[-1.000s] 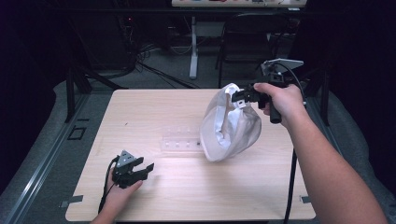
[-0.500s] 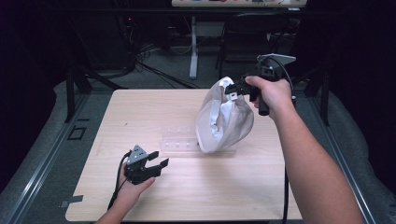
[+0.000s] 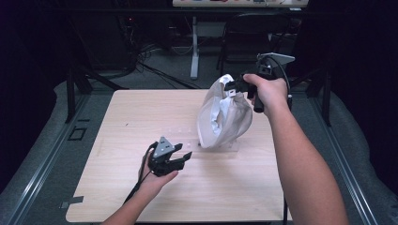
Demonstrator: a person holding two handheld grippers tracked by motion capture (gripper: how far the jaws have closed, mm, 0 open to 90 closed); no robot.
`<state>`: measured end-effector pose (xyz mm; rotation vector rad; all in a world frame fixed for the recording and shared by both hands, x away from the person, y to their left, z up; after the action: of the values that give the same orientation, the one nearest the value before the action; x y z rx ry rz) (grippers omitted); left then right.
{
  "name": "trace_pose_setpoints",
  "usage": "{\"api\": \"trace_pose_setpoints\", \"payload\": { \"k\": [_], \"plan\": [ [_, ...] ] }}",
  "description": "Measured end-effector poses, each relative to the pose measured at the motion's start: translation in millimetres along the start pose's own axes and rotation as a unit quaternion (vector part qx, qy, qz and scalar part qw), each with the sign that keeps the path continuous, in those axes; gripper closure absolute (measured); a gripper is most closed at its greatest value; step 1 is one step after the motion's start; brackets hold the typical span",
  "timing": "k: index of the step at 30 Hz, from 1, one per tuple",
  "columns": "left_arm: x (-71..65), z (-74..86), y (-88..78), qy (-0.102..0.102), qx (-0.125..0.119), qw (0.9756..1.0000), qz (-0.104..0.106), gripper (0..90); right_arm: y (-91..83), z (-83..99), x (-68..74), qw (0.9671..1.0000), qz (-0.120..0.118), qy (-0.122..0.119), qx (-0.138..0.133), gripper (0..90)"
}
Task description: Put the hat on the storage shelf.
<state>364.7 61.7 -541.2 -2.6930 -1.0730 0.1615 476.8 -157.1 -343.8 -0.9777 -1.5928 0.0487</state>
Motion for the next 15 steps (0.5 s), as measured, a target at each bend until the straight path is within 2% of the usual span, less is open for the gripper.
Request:
{"api": "trace_pose_setpoints", "payload": {
  "k": [2,3,4,9,15],
  "plan": [
    [-7.2,-2.4,9.0,0.014,0.007,0.9999,-0.001,48.6,0.3,-0.3,-0.7,1.0,0.002,-0.003,0.0,81.3],
    [-13.4,-4.3,16.2,0.028,0.013,0.9995,-0.002,47.3,0.5,-0.8,-1.3,1.0,0.001,-0.003,-0.001,81.3],
    [-13.4,-4.3,16.2,0.028,0.013,0.9995,-0.002,46.4,0.5,-0.8,-1.3,1.0,0.001,-0.003,-0.001,81.3],
    [-31.1,-10.7,33.7,0.04,0.011,0.999,0.013,42.1,1.2,-0.1,-0.7,1.0,0.003,-0.004,-0.002,81.2],
    [-41.1,-16.0,49.0,0.059,0.009,0.9982,0.003,43.7,1.8,0.1,-0.8,1.0,0.002,-0.005,-0.002,81.3]
  ]
}}
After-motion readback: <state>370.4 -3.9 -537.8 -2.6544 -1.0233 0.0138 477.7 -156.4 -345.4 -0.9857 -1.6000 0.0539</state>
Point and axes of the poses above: each handheld gripper's, and its own axes: y roughly forward along the jaws, z roughly out of its underside, x roughly to its left, the point moved 6 cm from there along y, roughly forward along the jaws, and after that the axes turned 15 degrees about -x, right-handed, at the moved point
